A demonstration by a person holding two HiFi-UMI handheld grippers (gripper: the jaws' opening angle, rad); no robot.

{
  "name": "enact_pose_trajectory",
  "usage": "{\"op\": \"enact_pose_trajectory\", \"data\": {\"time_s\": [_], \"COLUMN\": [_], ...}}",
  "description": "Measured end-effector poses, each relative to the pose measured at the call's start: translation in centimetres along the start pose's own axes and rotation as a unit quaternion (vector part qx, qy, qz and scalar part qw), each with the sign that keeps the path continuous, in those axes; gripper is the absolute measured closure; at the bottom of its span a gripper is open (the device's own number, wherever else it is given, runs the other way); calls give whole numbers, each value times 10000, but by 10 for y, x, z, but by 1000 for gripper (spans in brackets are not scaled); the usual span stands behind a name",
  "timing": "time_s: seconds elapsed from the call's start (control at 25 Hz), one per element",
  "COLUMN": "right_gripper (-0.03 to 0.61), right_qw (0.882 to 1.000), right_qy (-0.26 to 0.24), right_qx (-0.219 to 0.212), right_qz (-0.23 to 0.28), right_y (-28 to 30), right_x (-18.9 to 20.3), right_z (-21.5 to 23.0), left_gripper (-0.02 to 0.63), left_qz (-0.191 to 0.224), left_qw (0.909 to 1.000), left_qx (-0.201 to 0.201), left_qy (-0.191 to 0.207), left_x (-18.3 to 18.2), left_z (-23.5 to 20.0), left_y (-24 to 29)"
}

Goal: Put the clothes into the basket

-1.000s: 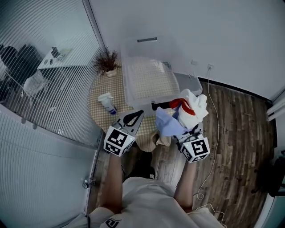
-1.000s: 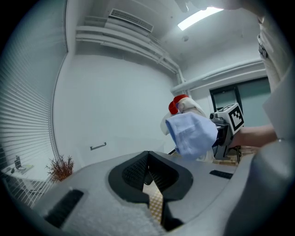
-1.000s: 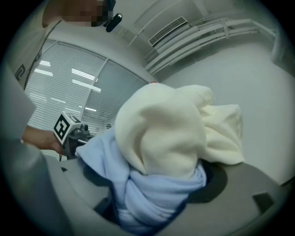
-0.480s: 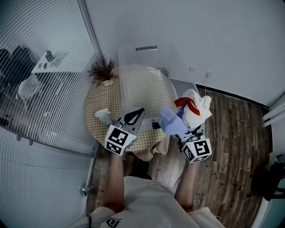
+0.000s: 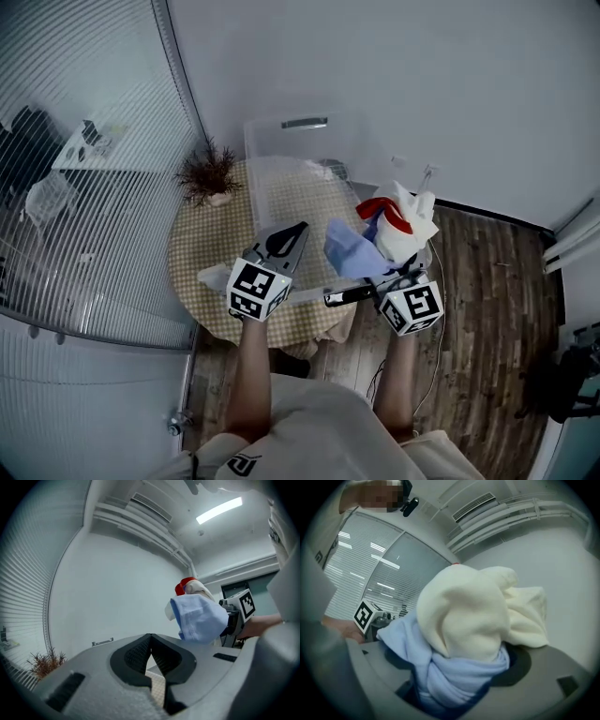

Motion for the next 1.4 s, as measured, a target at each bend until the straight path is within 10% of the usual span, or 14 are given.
{"op": "enact_pose_trajectory", "data": {"time_s": [1.4], "right_gripper": [156], "right_qw": [9988], "right_qy": [130], "right_qx": [198], "right_qz": [-437], "right_y": [93], "right_x": [50], "right_z": [57], "left_gripper": [603], "left_qz": [-154], "left_qw": [9980], "left_qx": [601], "left_qy": [-112], "left_x": [34], "left_z": [-47], "left_y": [110]}}
Point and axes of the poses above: the fingertips, and each gripper's own axes: y forward along the fingers, z to its right, x out of its underside, the point moved 6 cm from there along -y, backward along the fingers, and after that the axes turned 2 degrees about x, right-handed, at the moved point
